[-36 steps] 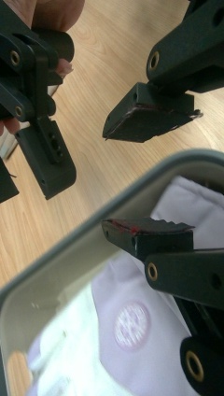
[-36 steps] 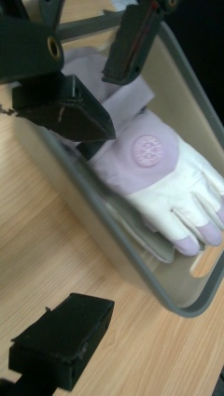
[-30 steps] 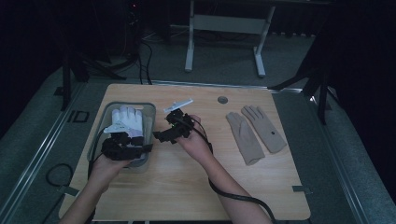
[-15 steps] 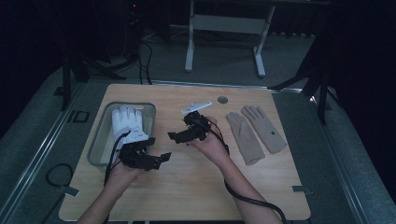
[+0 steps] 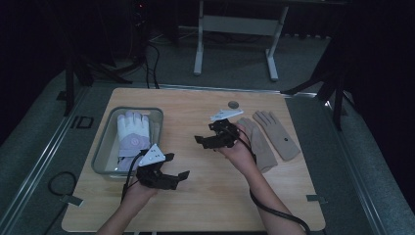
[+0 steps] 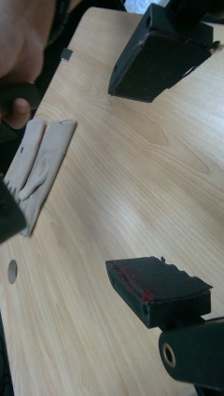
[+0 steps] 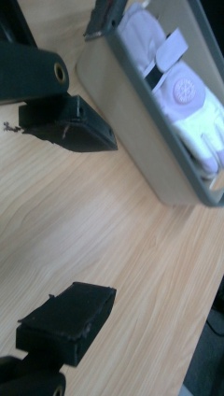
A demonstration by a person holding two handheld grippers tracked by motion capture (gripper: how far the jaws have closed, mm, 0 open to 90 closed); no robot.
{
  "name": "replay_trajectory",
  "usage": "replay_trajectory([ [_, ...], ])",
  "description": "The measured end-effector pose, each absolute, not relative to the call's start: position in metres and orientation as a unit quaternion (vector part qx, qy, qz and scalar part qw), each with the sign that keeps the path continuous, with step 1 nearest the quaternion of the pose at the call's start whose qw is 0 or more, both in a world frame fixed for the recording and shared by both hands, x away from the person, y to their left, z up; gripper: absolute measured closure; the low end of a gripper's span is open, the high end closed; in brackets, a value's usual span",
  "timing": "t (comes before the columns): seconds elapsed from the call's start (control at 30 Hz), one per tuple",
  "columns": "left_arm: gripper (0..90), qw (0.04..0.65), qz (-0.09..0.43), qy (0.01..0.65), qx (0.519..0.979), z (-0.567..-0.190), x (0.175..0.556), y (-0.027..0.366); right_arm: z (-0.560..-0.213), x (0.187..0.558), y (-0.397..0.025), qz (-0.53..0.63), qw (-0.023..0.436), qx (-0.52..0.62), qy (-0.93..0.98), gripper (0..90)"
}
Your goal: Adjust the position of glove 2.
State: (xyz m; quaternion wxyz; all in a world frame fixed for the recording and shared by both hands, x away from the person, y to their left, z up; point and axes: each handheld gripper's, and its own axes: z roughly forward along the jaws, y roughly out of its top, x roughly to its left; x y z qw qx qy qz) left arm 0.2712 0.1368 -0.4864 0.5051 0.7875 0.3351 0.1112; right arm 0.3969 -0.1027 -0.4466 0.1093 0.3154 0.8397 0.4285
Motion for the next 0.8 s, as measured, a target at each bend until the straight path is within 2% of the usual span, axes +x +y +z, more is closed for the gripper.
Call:
replay_trajectory([
  [0.13,14.4,0.499,0.107,0.328,0.795,-0.499,0.269,0.131,-0.453,0.398,-0.119,0.43,0.12,0.316,0.837,27.9],
  [0.3,14.4,0.493,0.1,0.329,0.799,-0.516,0.266,0.127,-0.462,0.403,-0.14,0.413,0.131,0.326,0.84,35.8],
  [0.8,14.4,0.493,0.112,0.314,0.804,-0.534,0.258,0.124,-0.484,0.42,-0.214,0.39,0.179,0.38,0.819,37.9],
])
